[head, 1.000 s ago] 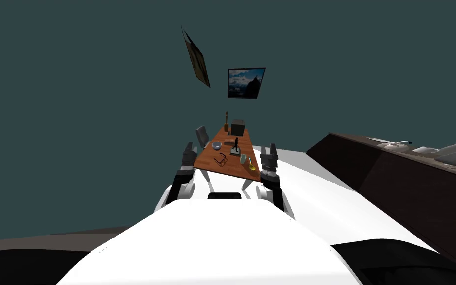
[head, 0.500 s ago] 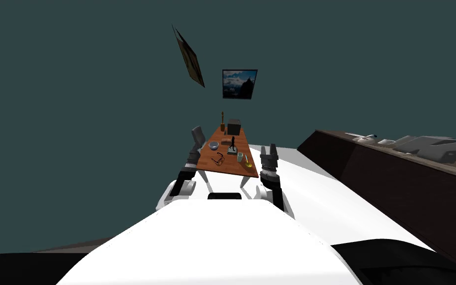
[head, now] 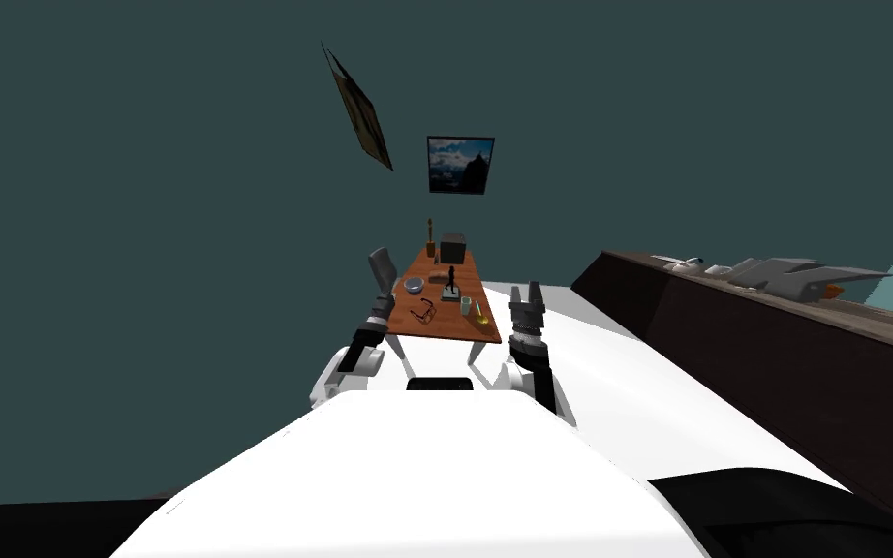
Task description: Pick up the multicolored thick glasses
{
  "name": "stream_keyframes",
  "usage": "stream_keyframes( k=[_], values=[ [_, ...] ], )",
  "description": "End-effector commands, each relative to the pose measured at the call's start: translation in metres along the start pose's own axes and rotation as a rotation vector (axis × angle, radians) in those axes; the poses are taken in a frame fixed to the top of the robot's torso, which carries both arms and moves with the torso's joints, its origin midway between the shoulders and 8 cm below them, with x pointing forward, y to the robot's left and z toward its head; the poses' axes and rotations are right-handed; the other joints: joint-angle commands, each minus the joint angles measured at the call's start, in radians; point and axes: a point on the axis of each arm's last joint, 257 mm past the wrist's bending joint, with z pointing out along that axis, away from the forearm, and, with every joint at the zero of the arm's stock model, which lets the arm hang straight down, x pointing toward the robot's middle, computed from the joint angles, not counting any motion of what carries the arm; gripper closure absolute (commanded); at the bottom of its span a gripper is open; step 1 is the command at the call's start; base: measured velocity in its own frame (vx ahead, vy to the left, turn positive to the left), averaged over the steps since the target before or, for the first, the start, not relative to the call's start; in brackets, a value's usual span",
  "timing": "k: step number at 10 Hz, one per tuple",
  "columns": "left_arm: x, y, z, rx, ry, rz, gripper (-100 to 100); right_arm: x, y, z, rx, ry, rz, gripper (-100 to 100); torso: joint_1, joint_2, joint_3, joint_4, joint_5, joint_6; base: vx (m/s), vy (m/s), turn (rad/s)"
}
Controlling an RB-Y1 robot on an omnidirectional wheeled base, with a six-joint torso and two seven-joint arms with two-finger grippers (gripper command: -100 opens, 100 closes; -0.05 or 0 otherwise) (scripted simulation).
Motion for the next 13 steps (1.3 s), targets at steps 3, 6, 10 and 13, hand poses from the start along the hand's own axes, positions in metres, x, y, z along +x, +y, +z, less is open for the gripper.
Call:
stream_keyframes(
  k=[3,6,10,13],
  values=[
    [0.002,0.034,0.013,-0.099,0.027,0.023,-100,0.0,0.0,0.0,0.0,0.0,0.0,0,0.0,0.0,0.0,0.0,0.0,0.001,-0.019,-0.003,-0.136],
    [0.001,0.065,0.024,-0.186,0.043,0.047,-100,0.0,0.0,0.0,0.0,0.0,0.0,0,0.0,0.0,0.0,0.0,0.0,0.0,-0.016,-0.005,-0.105],
    [-0.004,0.102,0.032,-0.304,0.051,0.073,-100,0.0,0.0,0.0,0.0,0.0,0.0,0,0.0,0.0,0.0,0.0,0.0,0.0,-0.013,-0.005,-0.104],
    [-0.007,0.126,0.032,-0.376,0.053,0.085,-100,0.0,0.0,0.0,0.0,0.0,0.0,0,0.0,0.0,0.0,0.0,0.0,0.0,-0.014,-0.007,-0.086]
  ],
)
